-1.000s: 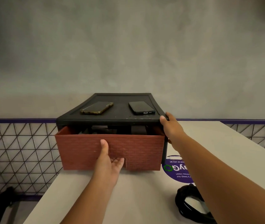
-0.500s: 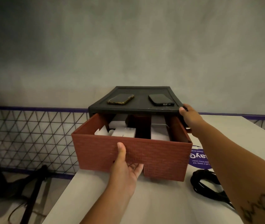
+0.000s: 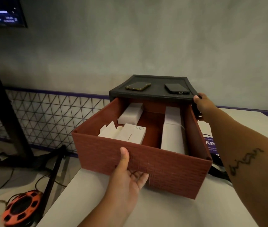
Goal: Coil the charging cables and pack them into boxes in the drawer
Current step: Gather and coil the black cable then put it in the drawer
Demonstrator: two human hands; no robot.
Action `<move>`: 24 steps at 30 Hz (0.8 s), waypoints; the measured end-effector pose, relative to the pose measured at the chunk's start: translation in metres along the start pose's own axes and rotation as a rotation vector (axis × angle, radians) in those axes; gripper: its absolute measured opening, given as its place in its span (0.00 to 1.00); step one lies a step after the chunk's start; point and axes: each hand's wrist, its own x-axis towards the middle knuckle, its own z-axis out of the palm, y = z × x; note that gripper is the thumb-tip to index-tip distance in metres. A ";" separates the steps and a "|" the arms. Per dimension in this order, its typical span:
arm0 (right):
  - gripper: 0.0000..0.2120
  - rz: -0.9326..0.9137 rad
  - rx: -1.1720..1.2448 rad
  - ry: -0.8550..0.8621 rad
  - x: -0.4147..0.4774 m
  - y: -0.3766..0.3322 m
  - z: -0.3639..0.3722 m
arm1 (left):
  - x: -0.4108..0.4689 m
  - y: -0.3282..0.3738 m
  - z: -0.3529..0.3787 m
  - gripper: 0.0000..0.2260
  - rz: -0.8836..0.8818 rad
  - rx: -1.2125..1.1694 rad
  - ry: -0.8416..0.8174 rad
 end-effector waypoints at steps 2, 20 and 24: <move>0.18 -0.005 0.014 -0.001 -0.003 -0.001 0.001 | -0.007 0.002 -0.004 0.30 -0.012 -0.002 0.006; 0.24 -0.030 0.098 -0.086 -0.153 0.002 -0.001 | -0.053 0.076 0.048 0.20 -0.074 1.254 -0.512; 0.24 0.012 0.358 -0.159 -0.214 0.022 -0.013 | -0.011 0.094 0.084 0.10 0.278 1.370 -0.382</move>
